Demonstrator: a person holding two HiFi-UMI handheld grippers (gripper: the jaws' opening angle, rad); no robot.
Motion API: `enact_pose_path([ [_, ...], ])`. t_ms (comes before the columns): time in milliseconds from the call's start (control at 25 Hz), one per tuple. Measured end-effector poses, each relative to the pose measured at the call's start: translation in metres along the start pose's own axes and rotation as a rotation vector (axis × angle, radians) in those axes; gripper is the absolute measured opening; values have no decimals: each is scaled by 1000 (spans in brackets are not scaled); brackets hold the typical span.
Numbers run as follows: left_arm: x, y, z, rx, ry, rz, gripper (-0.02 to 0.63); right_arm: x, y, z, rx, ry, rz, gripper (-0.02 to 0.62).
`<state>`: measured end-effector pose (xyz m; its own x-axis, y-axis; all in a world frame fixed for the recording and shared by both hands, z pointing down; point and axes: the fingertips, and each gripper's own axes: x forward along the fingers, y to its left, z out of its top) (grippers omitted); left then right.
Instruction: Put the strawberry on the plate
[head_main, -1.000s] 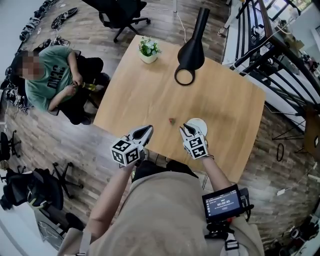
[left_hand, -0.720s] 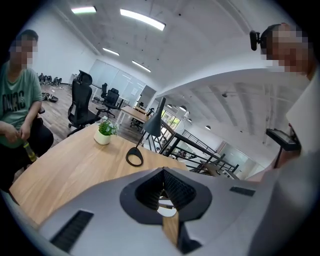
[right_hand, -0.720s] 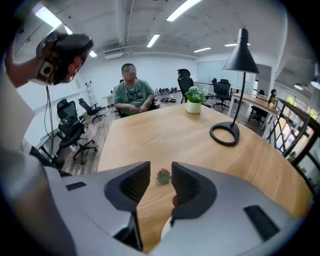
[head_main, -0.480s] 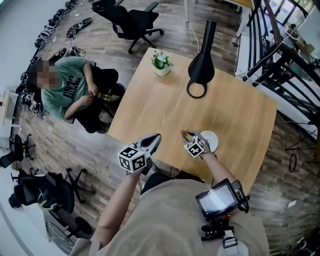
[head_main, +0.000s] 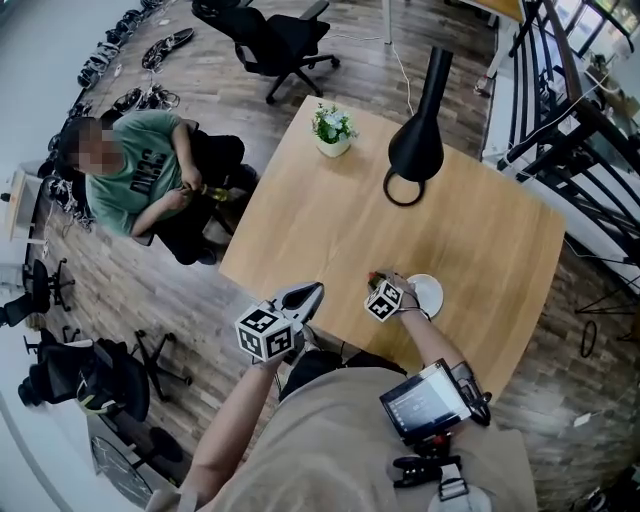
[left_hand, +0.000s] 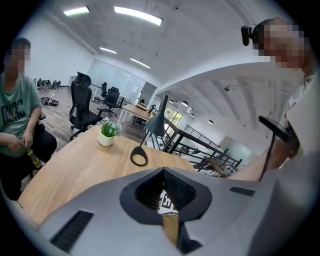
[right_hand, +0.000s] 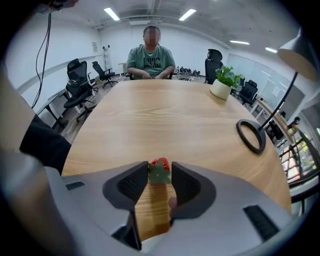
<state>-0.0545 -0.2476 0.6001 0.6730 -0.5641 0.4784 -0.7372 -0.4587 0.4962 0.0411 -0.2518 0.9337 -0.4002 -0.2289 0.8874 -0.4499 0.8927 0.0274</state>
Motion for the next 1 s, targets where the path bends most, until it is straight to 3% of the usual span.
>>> enact_pose_path([
  [320, -6, 12, -4, -2, 11, 20, 2, -2, -4, 1, 87, -26, -28, 138],
  [720, 10, 8, -9, 15, 34, -28, 2, -82, -6, 30, 344, -190, -40, 135],
  [1000, 22, -9, -14, 47, 64, -63, 2, -131, -11, 25, 393, -284, -121, 135],
])
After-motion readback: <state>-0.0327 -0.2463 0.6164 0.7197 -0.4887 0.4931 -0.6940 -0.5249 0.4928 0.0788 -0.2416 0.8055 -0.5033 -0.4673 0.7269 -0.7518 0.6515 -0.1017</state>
